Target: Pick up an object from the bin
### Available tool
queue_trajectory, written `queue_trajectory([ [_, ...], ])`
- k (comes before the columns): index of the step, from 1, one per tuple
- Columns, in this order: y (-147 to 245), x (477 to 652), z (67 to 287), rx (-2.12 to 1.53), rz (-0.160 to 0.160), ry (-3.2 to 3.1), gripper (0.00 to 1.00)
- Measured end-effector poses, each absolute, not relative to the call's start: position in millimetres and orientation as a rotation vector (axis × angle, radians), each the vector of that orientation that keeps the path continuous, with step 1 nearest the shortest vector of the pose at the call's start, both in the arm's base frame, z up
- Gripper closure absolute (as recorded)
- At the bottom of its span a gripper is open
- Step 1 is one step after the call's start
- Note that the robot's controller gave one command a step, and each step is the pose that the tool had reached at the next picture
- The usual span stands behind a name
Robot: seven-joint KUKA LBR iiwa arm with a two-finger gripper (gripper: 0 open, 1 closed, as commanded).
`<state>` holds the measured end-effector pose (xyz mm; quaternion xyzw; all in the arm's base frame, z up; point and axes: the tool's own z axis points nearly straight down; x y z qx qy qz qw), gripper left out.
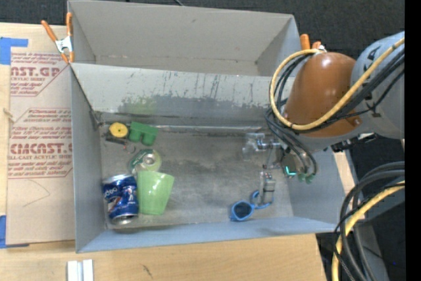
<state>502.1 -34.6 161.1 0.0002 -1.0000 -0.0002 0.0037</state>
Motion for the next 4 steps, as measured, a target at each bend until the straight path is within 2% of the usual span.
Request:
queue_trajectory([
  [1, -72.0, 486.7, 180.9, 0.439, 0.002, -3.112, 0.0],
  [2, -52.1, 488.8, 68.0, 0.346, -0.002, -3.131, 0.0],
  [3, -52.9, 486.9, 69.7, 0.346, -0.001, -3.123, 1.0],
  [4, -27.2, 496.4, 223.7, 0.408, 0.002, -3.125, 1.0],
])
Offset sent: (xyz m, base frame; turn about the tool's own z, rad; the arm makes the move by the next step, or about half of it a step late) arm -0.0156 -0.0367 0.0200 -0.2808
